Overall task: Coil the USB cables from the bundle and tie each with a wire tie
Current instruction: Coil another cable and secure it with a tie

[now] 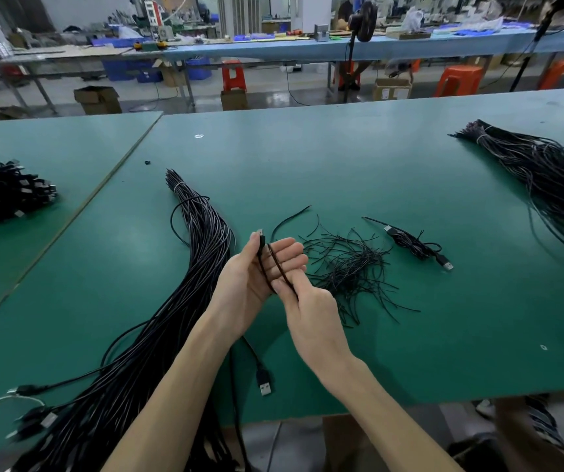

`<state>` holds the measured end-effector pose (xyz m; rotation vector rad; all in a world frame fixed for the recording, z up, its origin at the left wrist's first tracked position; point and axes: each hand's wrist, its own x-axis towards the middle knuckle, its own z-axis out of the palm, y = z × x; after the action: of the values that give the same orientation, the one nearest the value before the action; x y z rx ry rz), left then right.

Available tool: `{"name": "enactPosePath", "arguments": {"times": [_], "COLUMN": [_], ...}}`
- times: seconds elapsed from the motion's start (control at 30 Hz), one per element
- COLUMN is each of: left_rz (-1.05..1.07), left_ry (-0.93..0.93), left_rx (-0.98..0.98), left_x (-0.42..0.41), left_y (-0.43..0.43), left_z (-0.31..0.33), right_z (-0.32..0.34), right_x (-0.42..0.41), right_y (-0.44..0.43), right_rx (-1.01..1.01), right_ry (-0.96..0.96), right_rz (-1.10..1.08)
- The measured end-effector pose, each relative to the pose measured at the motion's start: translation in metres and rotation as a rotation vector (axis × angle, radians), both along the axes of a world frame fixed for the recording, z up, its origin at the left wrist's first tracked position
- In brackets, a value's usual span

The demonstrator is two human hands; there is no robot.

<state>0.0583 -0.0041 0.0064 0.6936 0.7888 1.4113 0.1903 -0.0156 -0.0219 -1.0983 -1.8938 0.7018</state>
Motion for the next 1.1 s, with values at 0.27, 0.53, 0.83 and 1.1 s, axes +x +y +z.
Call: {"name": "enactPosePath", "arguments": {"times": [0.27,0.53,0.83,1.1], "left_rz": [0.078,0.110,0.154,0.109], "left_ry": [0.020,-0.087,-0.170,-0.137], "left_rx": [-0.046,-0.052,-0.060,-0.051], "left_x": [0.000,-0.003,-0.003,-0.008], "left_y": [0.001,0.000,0.000,-0.004], "left_z": [-0.003,-0.001,0.002,0.003], "right_z": [0.001,0.001,-0.004,0.000], "right_x": [0.006,0.004,0.008,0.015], "right_y": [-0.009,-0.007,-0.003,0.005], "right_rx": [0.029,-0.028,-0.063,-0.221], "right_ry": [-0.188,-0.146,-0.133,-0.057], "right_rz": [-0.004,0.006,0.099,0.212]}}
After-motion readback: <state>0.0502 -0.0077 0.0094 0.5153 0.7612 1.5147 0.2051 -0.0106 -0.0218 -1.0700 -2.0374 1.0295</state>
